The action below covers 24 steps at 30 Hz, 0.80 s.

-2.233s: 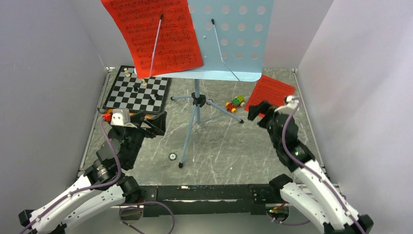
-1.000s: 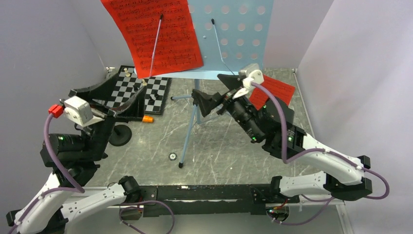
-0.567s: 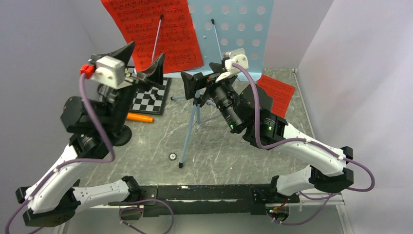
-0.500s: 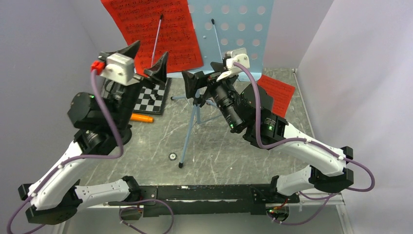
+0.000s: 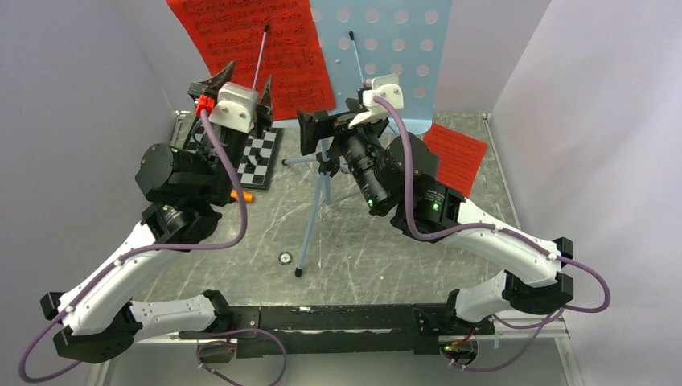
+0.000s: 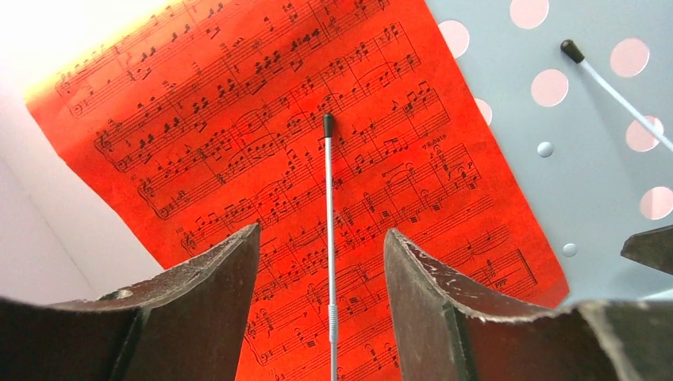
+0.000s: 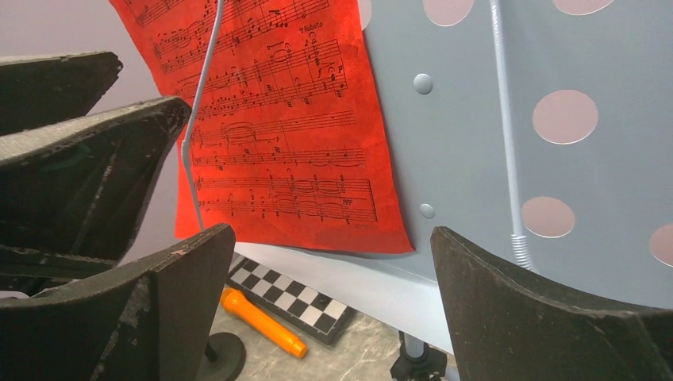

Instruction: Pack up the instrument practice props

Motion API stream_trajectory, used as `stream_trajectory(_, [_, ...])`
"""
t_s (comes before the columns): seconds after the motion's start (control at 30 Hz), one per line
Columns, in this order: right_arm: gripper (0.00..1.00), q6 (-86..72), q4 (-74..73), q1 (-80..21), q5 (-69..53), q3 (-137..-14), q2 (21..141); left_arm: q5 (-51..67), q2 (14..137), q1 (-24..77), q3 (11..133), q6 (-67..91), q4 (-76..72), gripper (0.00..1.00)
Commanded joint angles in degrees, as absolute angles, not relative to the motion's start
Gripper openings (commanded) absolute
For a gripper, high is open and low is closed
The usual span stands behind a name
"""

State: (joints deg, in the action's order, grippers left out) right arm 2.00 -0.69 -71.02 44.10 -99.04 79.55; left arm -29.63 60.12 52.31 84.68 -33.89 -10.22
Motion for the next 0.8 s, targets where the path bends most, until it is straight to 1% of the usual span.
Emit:
stream_trajectory(0.0, [1.00,3.3,0.8,-71.1,45.7,-103.0,80.9,-31.1,61.5,51.9,86.5,-38.2,-12.5,0.63])
stream_trajectory(0.33, [1.00,4.0,-0.8,-69.3,47.9,-105.7,82.6,-29.4,60.8,50.3,84.1,-36.3,-12.4,0.62])
stream_trajectory(0.5, [1.00,5.0,-0.3,-68.7,49.5,-104.4,81.9,-28.9,60.3,49.9,83.4,-36.2,-12.2,0.62])
stream_trajectory(0.7, [0.99,-2.9,-7.3,-64.7,45.0,-106.6,83.4,-28.4,59.9,49.5,82.2,-36.1,-12.7,0.62])
stream_trajectory(0.77, [0.97,-5.1,-8.5,-63.5,43.1,-106.9,83.7,-28.2,59.7,49.5,82.0,-36.1,-12.7,0.62])
